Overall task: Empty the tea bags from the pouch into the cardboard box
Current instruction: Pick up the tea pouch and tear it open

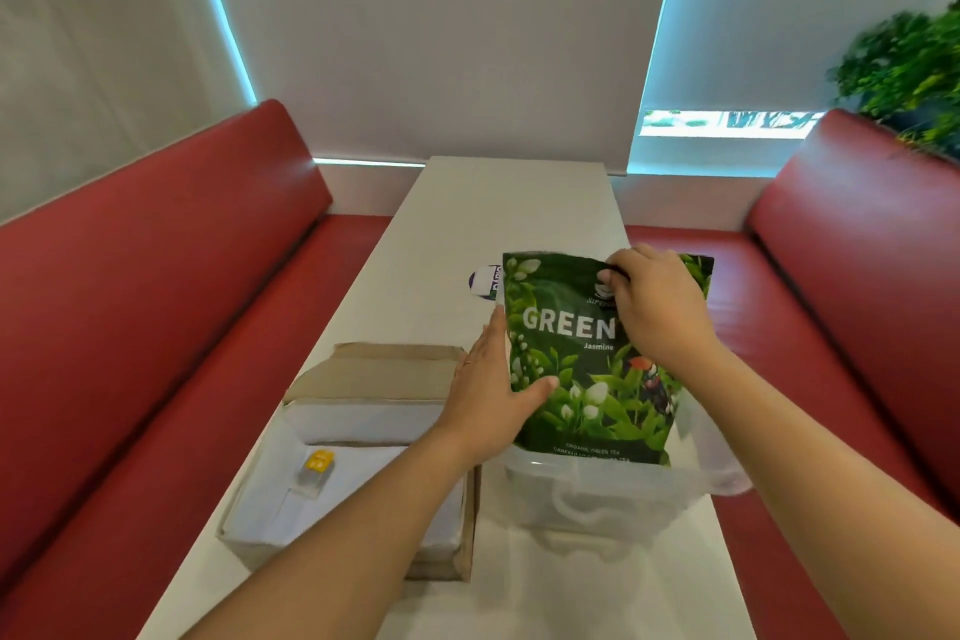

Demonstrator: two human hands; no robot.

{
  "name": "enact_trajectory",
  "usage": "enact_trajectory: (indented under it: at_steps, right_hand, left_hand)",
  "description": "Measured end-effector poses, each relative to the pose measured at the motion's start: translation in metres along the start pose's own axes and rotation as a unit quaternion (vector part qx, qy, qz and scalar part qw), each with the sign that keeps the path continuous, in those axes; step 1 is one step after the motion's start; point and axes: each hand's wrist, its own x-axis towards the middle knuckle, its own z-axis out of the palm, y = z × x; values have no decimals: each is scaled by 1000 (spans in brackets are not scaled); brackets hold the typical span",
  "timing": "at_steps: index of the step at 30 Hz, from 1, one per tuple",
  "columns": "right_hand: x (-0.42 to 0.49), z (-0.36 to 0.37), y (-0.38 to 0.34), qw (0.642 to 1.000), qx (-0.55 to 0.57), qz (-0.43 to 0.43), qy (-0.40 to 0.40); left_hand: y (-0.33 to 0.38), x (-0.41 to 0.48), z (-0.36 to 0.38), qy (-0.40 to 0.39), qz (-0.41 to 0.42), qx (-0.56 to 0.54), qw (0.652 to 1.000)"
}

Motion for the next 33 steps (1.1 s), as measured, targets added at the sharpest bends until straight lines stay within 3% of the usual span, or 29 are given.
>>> enact_trajectory:
  at_steps: [4,12,19,24,33]
  right_hand:
    - [-15,-37,-19,999,21,-14,39]
    - [-3,-137,-77,981,60,-59,172]
    - [-14,-209,-126,965,37,-121,228]
    - [-48,-209,-137,976,36,-99,190]
    - [-127,-169,-139,996,22,-87,22]
  left_hand:
    - [19,-4,-16,1,-15,-134,991]
    - [97,-24,-71,45,121,-155,979]
    - [148,-63,-112,85,202,-204,954]
    - [136,-88,-115,39,162,-209,964]
    - [80,-133,-117,-116,58,-142,981]
